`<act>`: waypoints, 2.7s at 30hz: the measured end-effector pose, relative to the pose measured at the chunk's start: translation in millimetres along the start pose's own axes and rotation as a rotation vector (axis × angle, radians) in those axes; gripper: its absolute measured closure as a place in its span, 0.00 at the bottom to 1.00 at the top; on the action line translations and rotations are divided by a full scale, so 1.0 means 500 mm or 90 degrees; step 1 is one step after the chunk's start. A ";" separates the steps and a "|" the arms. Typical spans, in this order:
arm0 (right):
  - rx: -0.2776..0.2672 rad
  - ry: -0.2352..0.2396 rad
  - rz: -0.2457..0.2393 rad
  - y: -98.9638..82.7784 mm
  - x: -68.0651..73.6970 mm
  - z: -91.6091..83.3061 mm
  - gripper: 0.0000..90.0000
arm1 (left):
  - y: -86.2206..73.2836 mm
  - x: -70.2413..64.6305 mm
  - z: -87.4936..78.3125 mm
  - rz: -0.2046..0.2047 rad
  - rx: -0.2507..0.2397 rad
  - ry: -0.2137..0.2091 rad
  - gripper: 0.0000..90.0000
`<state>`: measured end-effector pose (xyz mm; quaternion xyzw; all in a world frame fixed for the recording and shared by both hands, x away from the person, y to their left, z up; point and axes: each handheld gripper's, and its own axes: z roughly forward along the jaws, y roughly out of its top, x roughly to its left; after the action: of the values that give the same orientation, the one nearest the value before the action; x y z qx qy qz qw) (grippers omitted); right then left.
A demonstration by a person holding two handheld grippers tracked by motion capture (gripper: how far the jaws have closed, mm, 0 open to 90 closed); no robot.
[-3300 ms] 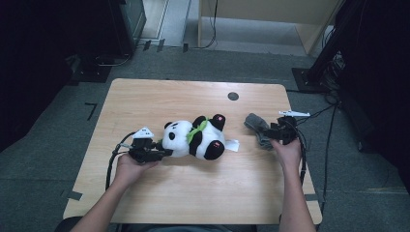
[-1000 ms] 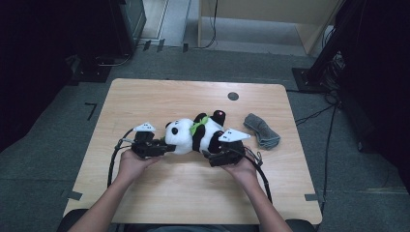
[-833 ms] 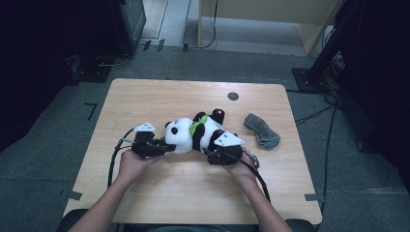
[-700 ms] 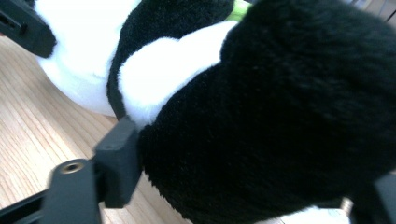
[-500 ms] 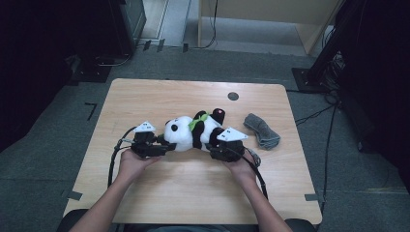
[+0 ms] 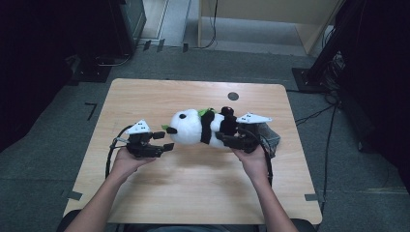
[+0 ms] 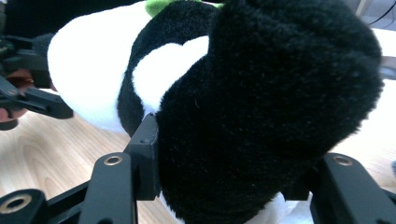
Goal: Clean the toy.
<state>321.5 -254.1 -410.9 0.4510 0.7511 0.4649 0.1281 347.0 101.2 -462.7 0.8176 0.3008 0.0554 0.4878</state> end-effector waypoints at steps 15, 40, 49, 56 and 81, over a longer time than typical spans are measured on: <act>0.050 0.092 0.027 0.010 0.018 -0.010 0.51 | 0.004 -0.006 0.004 0.097 -0.078 -0.036 0.19; 0.087 0.098 0.026 0.008 0.026 0.008 0.45 | 0.005 -0.005 0.019 0.001 0.009 -0.041 0.57; 0.030 0.102 0.004 0.002 0.008 0.008 0.31 | 0.014 -0.002 -0.003 -0.008 -0.012 -0.049 0.70; -0.033 0.130 -0.045 -0.014 -0.009 0.000 0.16 | 0.016 0.022 -0.028 -0.054 -0.043 -0.071 0.70; -0.032 0.078 -0.033 -0.039 0.000 0.032 0.43 | 0.032 -0.001 -0.015 -0.025 -0.076 -0.045 0.40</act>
<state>320.6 -248.0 -435.6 0.3989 0.7570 0.5068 0.1050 350.6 101.0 -445.6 0.7825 0.2955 0.0348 0.5469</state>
